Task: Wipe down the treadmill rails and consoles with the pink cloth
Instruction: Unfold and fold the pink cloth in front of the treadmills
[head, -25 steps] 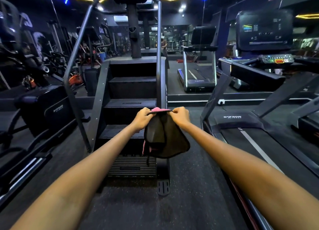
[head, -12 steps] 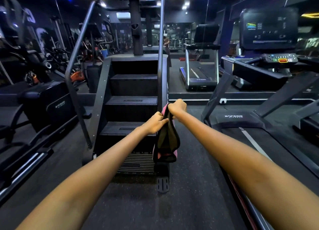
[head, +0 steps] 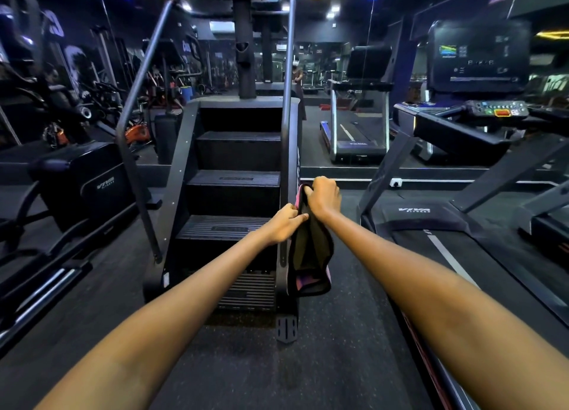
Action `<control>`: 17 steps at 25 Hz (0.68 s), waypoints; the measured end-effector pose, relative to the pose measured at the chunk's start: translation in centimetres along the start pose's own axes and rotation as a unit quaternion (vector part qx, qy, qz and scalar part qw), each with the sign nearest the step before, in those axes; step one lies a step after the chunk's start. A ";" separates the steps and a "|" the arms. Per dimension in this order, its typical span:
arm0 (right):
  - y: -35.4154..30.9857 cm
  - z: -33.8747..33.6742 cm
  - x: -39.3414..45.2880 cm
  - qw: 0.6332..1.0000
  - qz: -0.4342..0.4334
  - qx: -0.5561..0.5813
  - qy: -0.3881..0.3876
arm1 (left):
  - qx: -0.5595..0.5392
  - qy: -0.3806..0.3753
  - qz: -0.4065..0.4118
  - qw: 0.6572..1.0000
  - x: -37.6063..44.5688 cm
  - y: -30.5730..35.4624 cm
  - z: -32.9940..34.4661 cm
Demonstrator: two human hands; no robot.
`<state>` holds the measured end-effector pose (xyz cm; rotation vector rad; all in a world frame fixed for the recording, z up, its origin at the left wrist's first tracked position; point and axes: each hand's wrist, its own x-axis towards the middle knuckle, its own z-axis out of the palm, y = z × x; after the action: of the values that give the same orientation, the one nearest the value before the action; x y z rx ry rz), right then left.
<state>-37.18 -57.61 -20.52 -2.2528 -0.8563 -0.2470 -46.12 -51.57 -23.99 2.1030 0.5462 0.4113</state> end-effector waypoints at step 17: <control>4.3 0.9 1.5 0.951 0.208 0.218 -0.066 | 0.034 0.047 -0.002 0.998 -0.6 -2.5 -2.0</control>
<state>-33.36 -58.50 -22.92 -1.9792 -0.4258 0.2680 -48.14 -49.29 -25.04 2.1548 0.6258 0.4969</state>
